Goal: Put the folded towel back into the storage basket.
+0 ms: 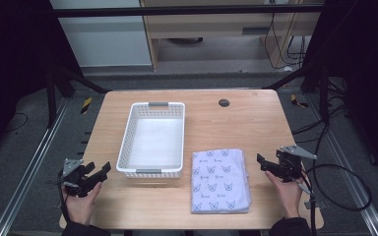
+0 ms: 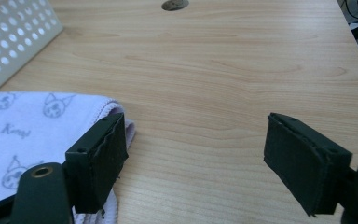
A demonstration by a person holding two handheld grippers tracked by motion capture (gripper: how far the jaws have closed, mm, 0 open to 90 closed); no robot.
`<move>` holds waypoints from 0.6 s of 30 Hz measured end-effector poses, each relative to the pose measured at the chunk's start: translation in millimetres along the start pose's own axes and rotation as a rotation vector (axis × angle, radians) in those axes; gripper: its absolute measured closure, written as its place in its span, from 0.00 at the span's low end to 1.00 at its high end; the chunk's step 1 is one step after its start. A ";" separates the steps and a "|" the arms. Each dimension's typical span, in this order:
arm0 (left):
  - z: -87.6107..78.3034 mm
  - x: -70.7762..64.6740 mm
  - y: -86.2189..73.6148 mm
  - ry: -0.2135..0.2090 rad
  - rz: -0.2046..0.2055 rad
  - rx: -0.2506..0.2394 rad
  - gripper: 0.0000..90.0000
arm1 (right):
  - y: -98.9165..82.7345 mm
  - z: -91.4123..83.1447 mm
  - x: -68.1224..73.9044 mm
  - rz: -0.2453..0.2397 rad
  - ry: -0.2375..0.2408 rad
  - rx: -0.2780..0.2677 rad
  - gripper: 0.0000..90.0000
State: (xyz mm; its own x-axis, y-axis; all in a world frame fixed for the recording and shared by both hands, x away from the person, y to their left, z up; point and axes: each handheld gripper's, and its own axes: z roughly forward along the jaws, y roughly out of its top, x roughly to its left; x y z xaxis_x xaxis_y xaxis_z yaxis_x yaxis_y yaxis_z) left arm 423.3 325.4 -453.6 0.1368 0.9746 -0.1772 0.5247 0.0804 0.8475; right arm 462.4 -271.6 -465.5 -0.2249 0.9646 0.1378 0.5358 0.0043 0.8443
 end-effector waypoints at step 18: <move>-16.9 -29.0 17.2 -0.089 0.047 -0.043 0.32 | 6.7 -11.5 6.6 -0.038 0.086 -0.066 0.24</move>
State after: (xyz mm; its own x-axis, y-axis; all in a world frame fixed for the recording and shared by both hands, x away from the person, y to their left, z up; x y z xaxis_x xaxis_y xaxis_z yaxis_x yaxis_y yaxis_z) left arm 414.2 302.1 -425.4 0.2357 0.9552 -0.1791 0.4799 0.0459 0.8761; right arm 455.1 -268.3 -452.9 -0.3146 0.9378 0.1466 0.4718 0.0205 0.8815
